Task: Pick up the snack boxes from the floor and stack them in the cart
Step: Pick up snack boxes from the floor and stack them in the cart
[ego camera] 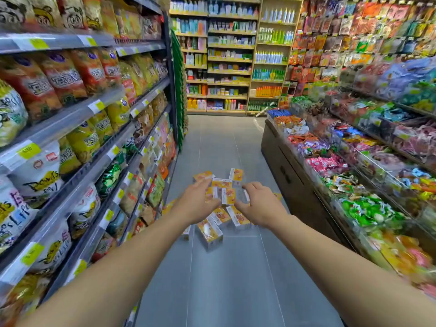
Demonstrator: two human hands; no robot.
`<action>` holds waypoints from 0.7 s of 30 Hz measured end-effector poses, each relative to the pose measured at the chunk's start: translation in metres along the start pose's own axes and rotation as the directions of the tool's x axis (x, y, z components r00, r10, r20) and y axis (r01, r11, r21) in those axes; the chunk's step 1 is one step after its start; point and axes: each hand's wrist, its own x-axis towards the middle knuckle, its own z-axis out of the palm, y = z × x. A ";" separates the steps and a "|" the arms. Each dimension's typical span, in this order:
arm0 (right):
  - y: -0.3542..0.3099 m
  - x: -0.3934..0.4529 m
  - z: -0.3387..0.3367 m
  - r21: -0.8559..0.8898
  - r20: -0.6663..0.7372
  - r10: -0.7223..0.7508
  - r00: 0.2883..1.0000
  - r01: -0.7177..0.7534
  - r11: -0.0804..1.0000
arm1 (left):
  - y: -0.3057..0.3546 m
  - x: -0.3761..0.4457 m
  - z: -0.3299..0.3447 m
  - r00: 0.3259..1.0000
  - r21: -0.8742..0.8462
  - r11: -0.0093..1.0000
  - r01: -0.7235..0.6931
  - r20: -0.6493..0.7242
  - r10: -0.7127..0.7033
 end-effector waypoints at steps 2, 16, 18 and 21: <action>0.005 0.003 0.016 0.013 0.029 0.031 0.999 -0.032 0.999 | -0.011 0.004 0.013 1.000 -0.013 1.000 0.009 0.002 -0.009; 0.116 0.134 0.126 0.041 0.243 0.099 0.965 -0.112 0.993 | -0.069 0.143 0.130 0.950 0.057 0.975 0.215 0.220 -0.222; 0.133 0.158 0.135 0.058 0.267 0.092 0.959 -0.111 0.992 | -0.074 0.171 0.144 0.945 0.053 0.971 0.235 0.222 -0.241; 0.154 0.194 0.148 0.074 0.288 0.082 0.954 -0.108 0.991 | -0.088 0.208 0.164 0.936 0.025 0.960 0.279 0.216 -0.278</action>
